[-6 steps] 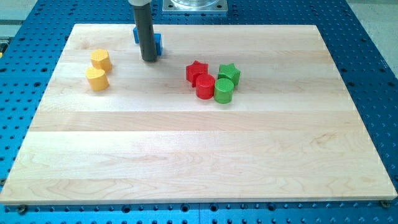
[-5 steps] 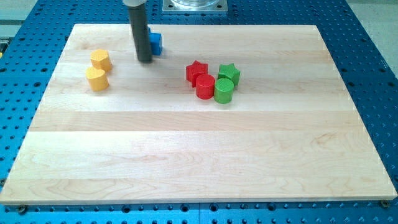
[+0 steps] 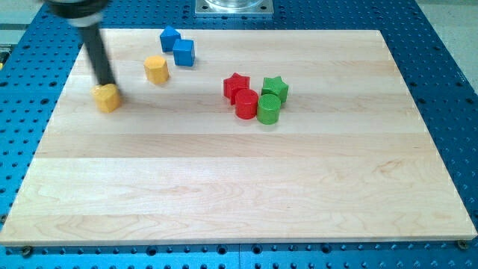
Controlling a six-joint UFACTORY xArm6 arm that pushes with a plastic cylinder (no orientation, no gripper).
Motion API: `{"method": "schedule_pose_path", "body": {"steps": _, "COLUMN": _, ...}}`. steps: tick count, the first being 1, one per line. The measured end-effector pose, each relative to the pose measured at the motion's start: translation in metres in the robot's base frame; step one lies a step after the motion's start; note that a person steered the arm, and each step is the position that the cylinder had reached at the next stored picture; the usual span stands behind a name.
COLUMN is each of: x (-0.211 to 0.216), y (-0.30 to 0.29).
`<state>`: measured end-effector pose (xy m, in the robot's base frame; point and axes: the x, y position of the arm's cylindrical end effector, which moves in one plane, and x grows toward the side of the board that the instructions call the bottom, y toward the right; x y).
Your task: Separate the yellow blocks
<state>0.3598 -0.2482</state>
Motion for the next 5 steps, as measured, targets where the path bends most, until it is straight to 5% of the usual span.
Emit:
{"method": "schedule_pose_path", "body": {"steps": 2, "x": -0.036, "y": 0.108}}
{"method": "schedule_pose_path", "body": {"steps": 4, "x": -0.066, "y": 0.108}}
{"method": "schedule_pose_path", "body": {"steps": 5, "x": -0.066, "y": 0.181}}
